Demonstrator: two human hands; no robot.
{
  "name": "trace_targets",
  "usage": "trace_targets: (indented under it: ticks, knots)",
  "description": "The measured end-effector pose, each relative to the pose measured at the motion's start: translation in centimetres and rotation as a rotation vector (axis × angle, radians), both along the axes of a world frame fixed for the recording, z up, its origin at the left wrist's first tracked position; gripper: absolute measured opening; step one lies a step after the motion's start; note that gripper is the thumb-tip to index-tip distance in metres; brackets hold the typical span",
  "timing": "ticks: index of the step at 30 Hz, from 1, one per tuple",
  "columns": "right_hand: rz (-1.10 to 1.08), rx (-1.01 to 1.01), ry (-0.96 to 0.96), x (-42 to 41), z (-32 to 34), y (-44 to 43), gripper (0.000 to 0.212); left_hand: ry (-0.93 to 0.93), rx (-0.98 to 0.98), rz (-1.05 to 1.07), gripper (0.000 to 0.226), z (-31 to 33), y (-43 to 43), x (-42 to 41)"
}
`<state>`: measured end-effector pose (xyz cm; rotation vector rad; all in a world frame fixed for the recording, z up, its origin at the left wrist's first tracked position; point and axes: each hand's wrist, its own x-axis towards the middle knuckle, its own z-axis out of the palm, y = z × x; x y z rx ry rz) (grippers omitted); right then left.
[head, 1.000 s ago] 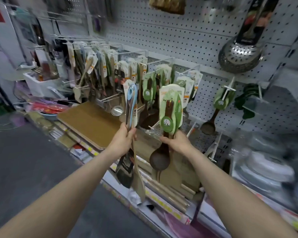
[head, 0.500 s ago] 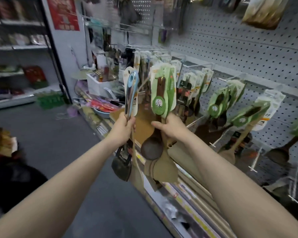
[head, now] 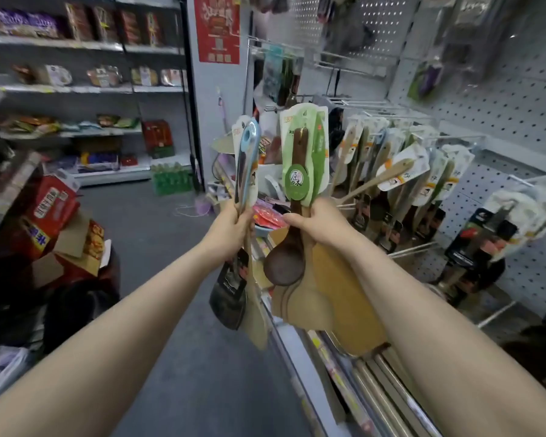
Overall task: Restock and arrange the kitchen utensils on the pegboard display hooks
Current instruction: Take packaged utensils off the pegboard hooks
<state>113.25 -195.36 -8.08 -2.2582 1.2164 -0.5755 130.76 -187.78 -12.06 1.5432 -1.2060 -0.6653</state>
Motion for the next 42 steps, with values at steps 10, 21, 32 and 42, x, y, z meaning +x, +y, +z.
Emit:
trace_targets:
  ticks: [10, 21, 32, 42]
  knots:
    - [0.112, 0.074, 0.045, 14.4, 0.3, -12.8, 0.034, 0.036, 0.001, 0.190, 0.021, 1.4, -9.5, 13.7]
    - [0.185, 0.083, -0.017, 35.8, -0.8, -24.0, 0.038, 0.016, 0.005, 0.235, 0.015, 0.7, -19.9, 33.3]
    - [0.104, 0.103, -0.023, 48.0, -1.1, -36.1, 0.029, 0.053, 0.169, 0.222, 0.008, 1.5, -33.3, 47.2]
    - [0.100, 0.129, -0.060, 57.2, -1.0, -54.2, 0.030, -0.144, 0.180, 0.139, 0.023, 0.7, -51.5, 55.7]
